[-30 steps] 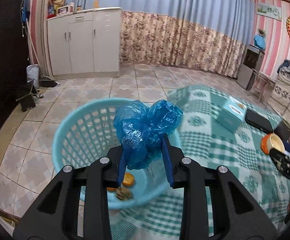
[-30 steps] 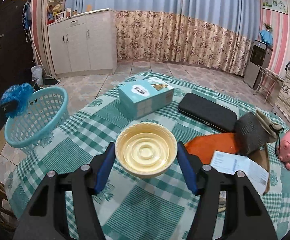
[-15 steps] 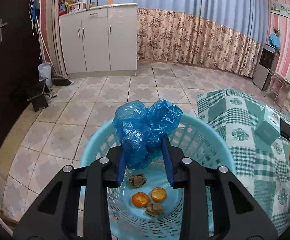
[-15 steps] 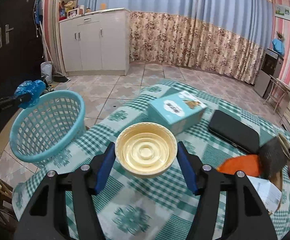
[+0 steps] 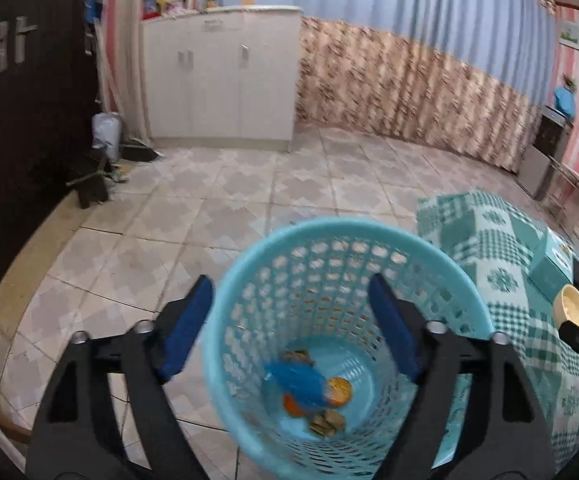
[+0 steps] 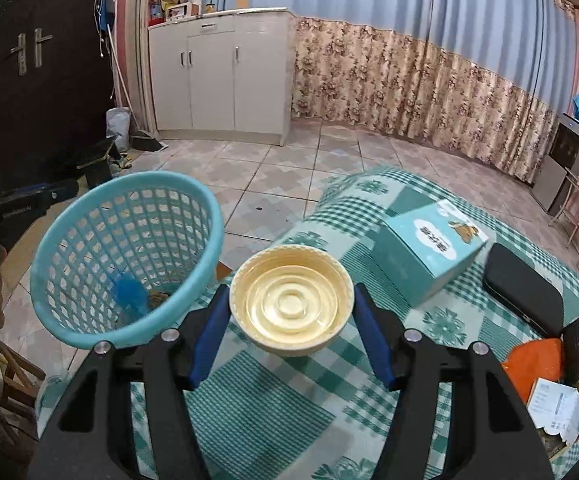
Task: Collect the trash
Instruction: 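Lower the cream bowl into the blue basket and open the right tool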
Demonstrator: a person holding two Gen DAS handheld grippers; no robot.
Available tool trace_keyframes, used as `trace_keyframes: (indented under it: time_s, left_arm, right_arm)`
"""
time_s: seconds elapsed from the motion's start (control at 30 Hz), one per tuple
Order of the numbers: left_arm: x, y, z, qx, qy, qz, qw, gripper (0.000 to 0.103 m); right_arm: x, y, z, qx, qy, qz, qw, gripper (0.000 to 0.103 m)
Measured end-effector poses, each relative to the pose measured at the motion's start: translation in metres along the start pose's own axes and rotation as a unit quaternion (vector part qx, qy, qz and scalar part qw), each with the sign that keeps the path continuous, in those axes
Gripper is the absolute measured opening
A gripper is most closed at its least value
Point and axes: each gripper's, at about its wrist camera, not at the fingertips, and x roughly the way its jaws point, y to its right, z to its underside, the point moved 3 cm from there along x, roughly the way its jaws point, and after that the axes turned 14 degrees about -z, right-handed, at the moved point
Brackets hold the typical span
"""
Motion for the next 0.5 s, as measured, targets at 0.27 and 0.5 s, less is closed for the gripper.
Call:
trace_keyframes:
  time_s: [0.27, 0.5]
  left_arm:
    - [-0.016, -0.031, 0.003, -0.02, 0.015, -0.037, 0.999, 0.096]
    - [-0.012, -0.049, 0.017, -0.022, 0.003, -0.058, 0.9981, 0.096]
  right_arm:
    - [0.027, -0.038, -0.026, -0.023, 0.009, -0.034, 0.999, 0.061]
    - [0.064, -0.083, -0.029, -0.063, -0.018, -0.074, 0.995, 0.061]
